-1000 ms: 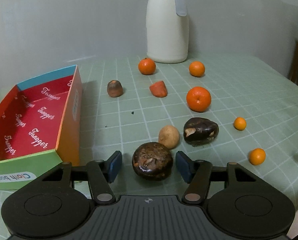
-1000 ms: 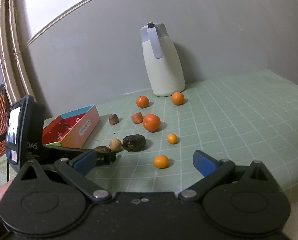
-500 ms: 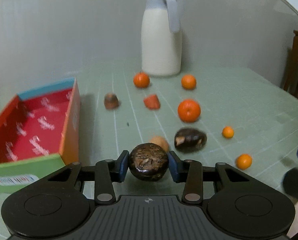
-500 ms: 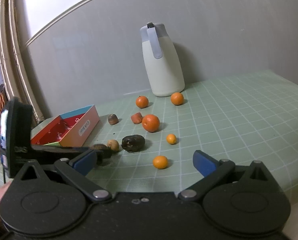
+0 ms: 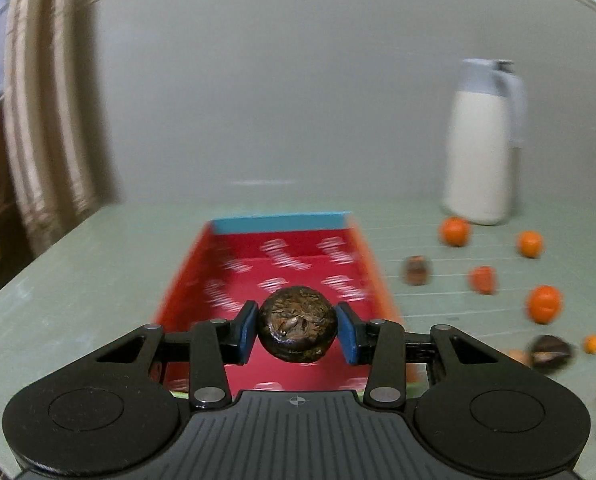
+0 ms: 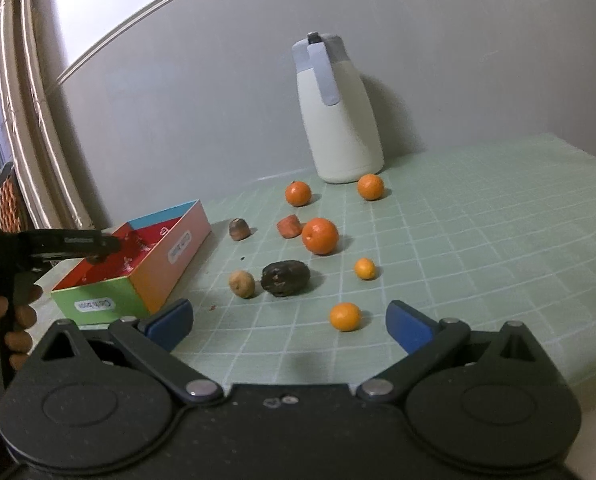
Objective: Organize fruits
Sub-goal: 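Carry the dark fruit over the red box and open the left gripper, then lower the right tool onto the small mandarin and close the right gripper, then carry the mandarin into the red box and open the right gripper, then move the left tool back and close it on the tan longan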
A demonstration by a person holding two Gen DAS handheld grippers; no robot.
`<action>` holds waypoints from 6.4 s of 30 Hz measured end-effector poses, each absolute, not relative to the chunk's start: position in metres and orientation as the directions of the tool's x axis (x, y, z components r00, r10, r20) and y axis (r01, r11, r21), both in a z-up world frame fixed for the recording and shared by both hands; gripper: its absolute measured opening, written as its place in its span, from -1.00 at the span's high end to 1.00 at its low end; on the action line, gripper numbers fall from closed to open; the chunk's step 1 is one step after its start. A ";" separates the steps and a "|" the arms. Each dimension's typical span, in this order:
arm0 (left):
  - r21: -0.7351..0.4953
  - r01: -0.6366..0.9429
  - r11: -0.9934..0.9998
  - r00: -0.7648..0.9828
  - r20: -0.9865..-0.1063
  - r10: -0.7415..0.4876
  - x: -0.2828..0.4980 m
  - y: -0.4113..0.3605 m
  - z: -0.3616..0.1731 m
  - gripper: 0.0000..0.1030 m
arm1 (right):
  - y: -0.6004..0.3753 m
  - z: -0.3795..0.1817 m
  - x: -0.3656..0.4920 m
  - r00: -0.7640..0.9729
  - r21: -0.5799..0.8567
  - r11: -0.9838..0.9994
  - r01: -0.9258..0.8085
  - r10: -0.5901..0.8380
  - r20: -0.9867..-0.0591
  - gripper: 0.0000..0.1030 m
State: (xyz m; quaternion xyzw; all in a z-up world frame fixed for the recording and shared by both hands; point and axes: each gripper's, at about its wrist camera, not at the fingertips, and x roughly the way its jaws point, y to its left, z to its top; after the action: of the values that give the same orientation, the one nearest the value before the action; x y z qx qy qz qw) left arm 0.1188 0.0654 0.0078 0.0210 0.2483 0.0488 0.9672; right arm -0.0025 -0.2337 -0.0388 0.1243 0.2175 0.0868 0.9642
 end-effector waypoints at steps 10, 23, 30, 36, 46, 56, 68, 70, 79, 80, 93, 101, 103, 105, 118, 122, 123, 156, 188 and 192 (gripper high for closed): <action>0.031 -0.199 0.980 0.798 -0.575 0.180 0.136 0.110 -0.018 0.19 | -0.219 -0.044 0.006 0.878 0.253 0.958 -0.133 0.232 -0.419 -1.00; 0.116 -0.193 0.974 0.755 -0.616 0.223 0.139 0.116 -0.018 0.18 | -0.218 -0.043 0.007 0.877 0.263 0.955 -0.139 0.242 -0.415 -1.00; 0.132 -0.203 0.970 0.753 -0.613 0.241 0.137 0.111 -0.017 0.18 | -0.217 -0.043 0.007 0.877 0.263 0.955 -0.136 0.239 -0.416 -1.00; 0.085 -0.210 0.974 0.759 -0.614 0.217 0.135 0.111 -0.013 -0.10 | -0.216 -0.043 0.007 0.882 0.238 0.963 -0.125 0.217 -0.418 -1.00; 0.092 -0.180 0.979 0.832 -0.516 0.201 0.091 0.088 0.007 -0.50 | -0.234 -0.042 0.015 0.889 0.248 0.968 -0.043 0.150 -0.433 -1.00; 0.102 -0.123 0.987 0.871 -0.465 0.157 0.045 0.068 0.008 -0.61 | -0.239 -0.045 0.029 0.866 0.255 0.967 -0.012 0.137 -0.480 -1.00; 0.075 -0.109 0.991 0.876 -0.465 0.131 0.025 0.067 0.001 -0.62 | -0.222 -0.054 0.042 0.841 0.178 0.984 -0.028 0.119 -0.528 -0.13; 0.069 -0.114 0.991 0.874 -0.467 0.133 0.024 0.069 0.000 -0.62 | -0.224 -0.054 0.043 0.842 0.182 0.983 -0.016 0.112 -0.528 -0.03; 0.059 -0.131 0.990 0.872 -0.469 0.144 0.021 0.074 -0.003 -0.63 | -0.224 -0.058 0.047 0.846 0.167 0.986 0.021 0.071 -0.528 0.45; 0.060 -0.131 0.990 0.871 -0.469 0.143 0.021 0.074 -0.003 -0.63 | -0.225 -0.059 0.048 0.843 0.169 0.985 0.026 0.069 -0.534 0.52; 0.065 -0.136 0.989 0.869 -0.472 0.150 0.020 0.074 -0.006 -0.65 | -0.223 -0.063 0.054 0.834 0.167 0.985 0.039 0.060 -0.548 0.57; 0.059 -0.155 0.986 0.864 -0.476 0.164 0.020 0.082 -0.008 -0.66 | -0.219 -0.063 0.054 0.838 0.169 0.985 0.025 0.072 -0.542 0.58; 0.058 -0.162 0.985 0.862 -0.478 0.170 0.020 0.085 -0.009 -0.66 | -0.218 -0.062 0.054 0.840 0.172 0.985 0.017 0.079 -0.536 0.58; 0.057 -0.168 0.984 0.860 -0.479 0.175 0.020 0.088 -0.010 -0.67 | -0.215 -0.061 0.054 0.843 0.169 0.986 0.012 0.081 -0.531 0.58; 0.034 -0.238 0.971 0.843 -0.490 0.224 0.023 0.116 -0.018 -0.68 | -0.193 -0.051 0.052 0.855 0.149 0.987 -0.056 0.125 -0.503 0.58; 0.017 -0.261 0.965 0.836 -0.496 0.235 0.023 0.126 -0.023 -0.69 | -0.179 -0.042 0.053 0.861 0.128 0.987 -0.098 0.149 -0.486 0.58; 0.015 -0.264 0.964 0.835 -0.497 0.237 0.023 0.128 -0.024 -0.69 | -0.177 -0.040 0.053 0.861 0.134 0.985 -0.108 0.160 -0.483 0.58; -0.041 -0.375 0.926 0.805 -0.510 0.303 0.012 0.179 -0.039 -0.76 | 0.000 -0.013 0.112 0.715 0.105 0.857 -0.505 0.483 -0.505 0.47; 0.149 0.140 0.979 0.879 -0.474 -0.053 0.035 -0.023 -0.024 -0.77 | -0.244 -0.032 0.031 0.942 0.036 0.996 0.078 -0.062 -0.329 -0.61; 0.143 0.167 0.976 0.872 -0.482 -0.078 0.045 -0.042 -0.023 -0.77 | -0.265 -0.033 0.024 0.937 0.067 0.987 0.147 -0.117 -0.329 -0.75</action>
State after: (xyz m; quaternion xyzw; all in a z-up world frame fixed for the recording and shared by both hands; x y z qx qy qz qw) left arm 0.0451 -0.0425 -0.0233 0.0904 0.2444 -0.0636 0.9634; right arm 0.0241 -0.2649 -0.0326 0.0454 0.1644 -0.0672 0.9831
